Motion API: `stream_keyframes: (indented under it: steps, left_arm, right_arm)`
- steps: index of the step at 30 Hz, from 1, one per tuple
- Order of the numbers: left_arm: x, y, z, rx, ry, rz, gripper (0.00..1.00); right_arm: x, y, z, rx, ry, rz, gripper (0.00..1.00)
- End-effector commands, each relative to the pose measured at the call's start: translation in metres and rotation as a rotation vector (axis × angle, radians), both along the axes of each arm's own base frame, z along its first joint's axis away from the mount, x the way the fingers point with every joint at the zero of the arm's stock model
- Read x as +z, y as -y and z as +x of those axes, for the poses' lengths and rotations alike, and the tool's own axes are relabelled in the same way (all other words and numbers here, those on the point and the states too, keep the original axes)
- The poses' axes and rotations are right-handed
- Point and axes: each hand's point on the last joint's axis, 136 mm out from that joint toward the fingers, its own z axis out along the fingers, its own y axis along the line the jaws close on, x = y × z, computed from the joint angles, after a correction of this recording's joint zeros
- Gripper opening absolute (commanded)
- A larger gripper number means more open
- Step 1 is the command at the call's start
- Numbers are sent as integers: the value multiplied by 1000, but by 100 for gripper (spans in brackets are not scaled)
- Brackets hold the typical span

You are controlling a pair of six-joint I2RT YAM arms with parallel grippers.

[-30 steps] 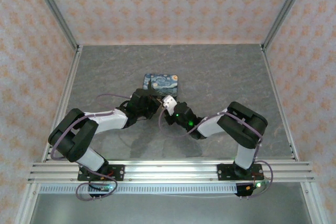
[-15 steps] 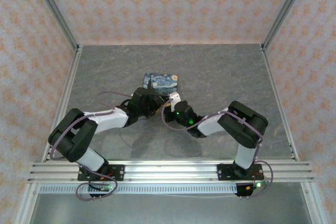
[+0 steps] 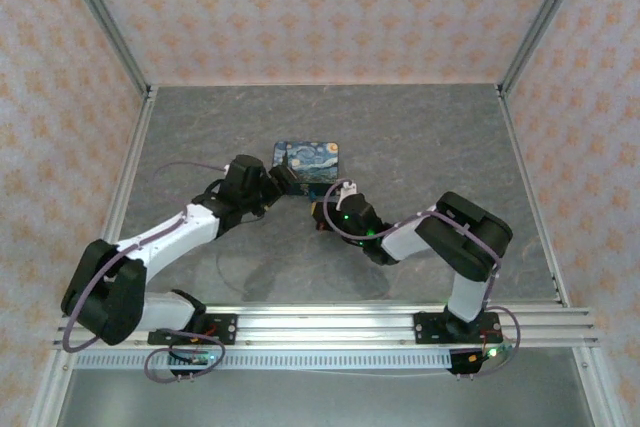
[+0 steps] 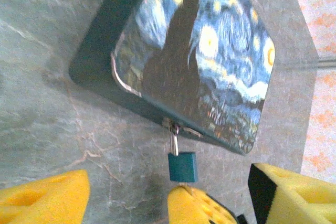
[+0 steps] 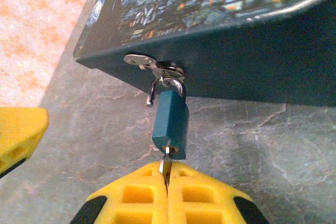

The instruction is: Unlock the padlock with the key

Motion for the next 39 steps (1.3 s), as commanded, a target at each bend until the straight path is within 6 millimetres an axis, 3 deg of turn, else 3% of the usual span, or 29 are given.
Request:
stream_keyframes:
  steps: [1,5,11,16,23,30,35,39]
  left_arm:
    - [11,-25,5,-5,9,125,83]
    - [20,-40,20,-36,5,221,87]
    - [14,-41,43,-89,-26,296,87]
    - [3,-37,60,-131,-53,326,84]
    - [-25,-33,67,-190,-123,361,81]
    - [-53,-34,51,-180,-190,339,78]
    - [-77,-31,24,-174,-251,324,78]
    - [-89,-16,2,-185,-269,299,78]
  right_arm:
    - [-8,3,-4,-34,-169,147,2]
    - [-13,8,-1,-41,-214,152,8]
    - [-18,23,-5,-57,-198,53,31]
    - [0,33,0,-47,-142,55,47]
    - [30,22,16,34,-82,151,59]
    - [42,27,52,36,-44,158,59]
    - [49,24,75,75,-17,173,60]
    - [49,24,85,80,6,170,60]
